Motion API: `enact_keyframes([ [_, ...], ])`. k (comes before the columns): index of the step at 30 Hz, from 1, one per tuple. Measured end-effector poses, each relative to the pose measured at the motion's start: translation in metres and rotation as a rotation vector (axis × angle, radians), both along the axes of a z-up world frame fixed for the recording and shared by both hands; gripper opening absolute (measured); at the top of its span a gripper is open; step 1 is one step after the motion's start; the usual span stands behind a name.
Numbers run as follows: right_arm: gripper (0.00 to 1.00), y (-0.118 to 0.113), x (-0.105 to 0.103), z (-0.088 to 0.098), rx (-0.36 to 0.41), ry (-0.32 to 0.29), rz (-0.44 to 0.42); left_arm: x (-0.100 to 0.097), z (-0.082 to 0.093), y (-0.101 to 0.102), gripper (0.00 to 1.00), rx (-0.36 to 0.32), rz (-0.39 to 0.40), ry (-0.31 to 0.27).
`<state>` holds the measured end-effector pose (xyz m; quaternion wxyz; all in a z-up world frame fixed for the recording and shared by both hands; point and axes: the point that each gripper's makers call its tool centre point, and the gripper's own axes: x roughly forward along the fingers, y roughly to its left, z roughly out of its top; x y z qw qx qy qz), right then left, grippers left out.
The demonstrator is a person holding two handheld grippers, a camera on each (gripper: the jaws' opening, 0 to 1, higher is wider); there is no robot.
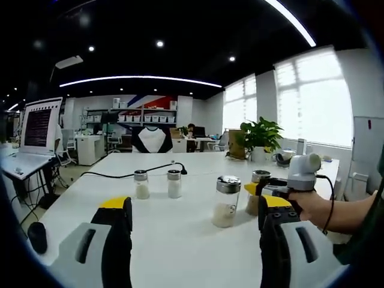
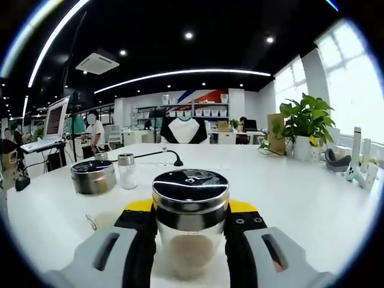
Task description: Rotate the seasoning bottle until the label or dispensing opening points toward the visible target arrow and the bottle remains upright within the marked orientation range
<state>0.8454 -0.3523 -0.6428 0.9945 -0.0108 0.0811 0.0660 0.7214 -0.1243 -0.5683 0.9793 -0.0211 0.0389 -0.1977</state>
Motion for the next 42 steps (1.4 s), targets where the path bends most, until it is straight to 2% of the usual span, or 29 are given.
enact_keyframes([
  [10,0.42,-0.002,0.0,-0.002,0.001,0.012,-0.049,0.002,-0.002,-0.001,0.91,0.004,-0.005,0.001],
  [14,0.42,-0.002,0.0,-0.002,0.006,0.015,-0.036,0.003,-0.002,0.002,0.91,0.005,-0.001,-0.001],
  [17,0.44,-0.003,-0.002,-0.001,0.052,0.002,-0.027,0.003,-0.001,0.003,0.91,0.007,0.004,-0.001],
  [20,0.46,-0.002,-0.009,0.002,0.029,-0.015,-0.002,0.002,-0.003,0.003,0.91,0.004,0.006,0.005],
  [22,0.51,-0.002,-0.011,0.005,0.029,-0.024,0.004,0.001,-0.003,0.003,0.91,-0.002,0.004,0.006],
  [26,0.51,0.0,-0.015,0.011,0.008,-0.037,0.022,0.002,-0.006,0.003,0.91,-0.002,0.003,0.015],
  [35,0.54,-0.006,-0.023,0.003,-0.011,0.006,0.096,0.003,-0.001,0.0,0.91,-0.004,-0.007,0.001],
  [39,0.56,-0.007,-0.028,0.003,0.033,0.029,0.174,0.0,0.001,0.001,0.92,-0.009,-0.001,0.0],
  [40,0.57,-0.01,-0.028,0.007,-0.006,0.006,0.216,0.0,0.001,0.0,0.92,-0.006,-0.006,0.0],
  [42,0.58,-0.01,-0.028,0.011,0.0,-0.009,0.235,0.0,0.001,0.0,0.92,-0.005,-0.003,0.0],
])
